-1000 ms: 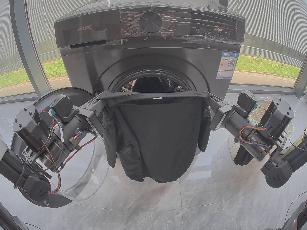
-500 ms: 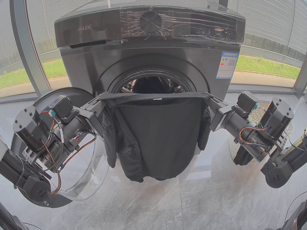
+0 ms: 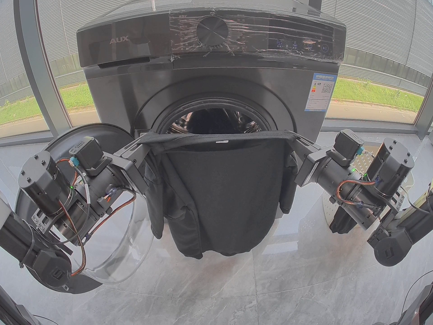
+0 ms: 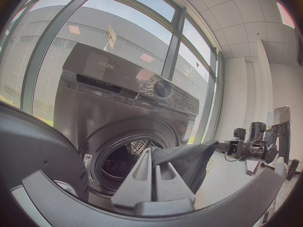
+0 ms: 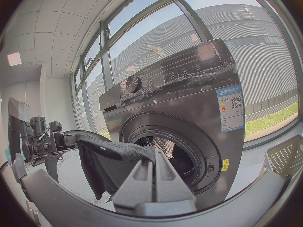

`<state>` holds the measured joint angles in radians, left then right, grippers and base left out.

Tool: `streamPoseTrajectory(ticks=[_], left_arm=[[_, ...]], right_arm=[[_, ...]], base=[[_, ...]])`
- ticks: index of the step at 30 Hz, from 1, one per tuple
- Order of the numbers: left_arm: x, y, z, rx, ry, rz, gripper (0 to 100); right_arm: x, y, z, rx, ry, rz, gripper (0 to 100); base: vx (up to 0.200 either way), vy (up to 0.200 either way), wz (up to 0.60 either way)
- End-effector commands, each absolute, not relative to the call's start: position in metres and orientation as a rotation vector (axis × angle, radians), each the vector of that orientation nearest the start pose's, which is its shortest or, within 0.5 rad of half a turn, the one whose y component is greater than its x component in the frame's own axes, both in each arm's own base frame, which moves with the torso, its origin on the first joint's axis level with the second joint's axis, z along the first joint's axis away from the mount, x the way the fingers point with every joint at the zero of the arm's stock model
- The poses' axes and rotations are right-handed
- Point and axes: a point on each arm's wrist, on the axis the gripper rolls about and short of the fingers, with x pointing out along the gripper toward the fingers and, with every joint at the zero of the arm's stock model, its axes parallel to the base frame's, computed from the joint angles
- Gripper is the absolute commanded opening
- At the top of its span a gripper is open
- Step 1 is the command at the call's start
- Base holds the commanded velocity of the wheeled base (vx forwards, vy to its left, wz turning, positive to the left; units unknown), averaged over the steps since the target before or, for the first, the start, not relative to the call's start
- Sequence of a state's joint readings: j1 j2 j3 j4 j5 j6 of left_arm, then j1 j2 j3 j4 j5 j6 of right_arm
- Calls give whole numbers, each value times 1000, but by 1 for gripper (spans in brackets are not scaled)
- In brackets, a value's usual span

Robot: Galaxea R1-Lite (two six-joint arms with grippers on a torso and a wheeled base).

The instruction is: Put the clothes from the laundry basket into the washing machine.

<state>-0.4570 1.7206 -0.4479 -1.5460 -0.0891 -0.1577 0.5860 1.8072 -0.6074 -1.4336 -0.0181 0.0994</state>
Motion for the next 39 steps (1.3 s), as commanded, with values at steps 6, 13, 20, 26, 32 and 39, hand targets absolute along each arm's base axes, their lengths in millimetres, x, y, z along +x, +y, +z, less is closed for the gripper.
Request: streamPoseTrajectory(ticks=[6,13,20,26,32,39], left_arm=[[238,-119,178,-204,-222,-565,0],[238,-119,178,-204,-222,-566,100],[238,-119,178,-212,-221,-566,100],[237,-120,176,-207,-213,-568,100],[226,-118,158,-183,-130,-585,100],[216,-123,129,-110,-2,-726,100]], right_arm=[[254,167,180,168,-200,575,0],[253,167,180,167,-199,575,0],[254,167,180,167,-199,575,0],[254,167,180,167,-199,573,0],[257,166,183,170,-210,567,0],[278,179,185,176,-236,563,0]], base=[[0,0,0],[0,0,0],[0,0,0],[0,0,0],[0,0,0],[0,0,0]])
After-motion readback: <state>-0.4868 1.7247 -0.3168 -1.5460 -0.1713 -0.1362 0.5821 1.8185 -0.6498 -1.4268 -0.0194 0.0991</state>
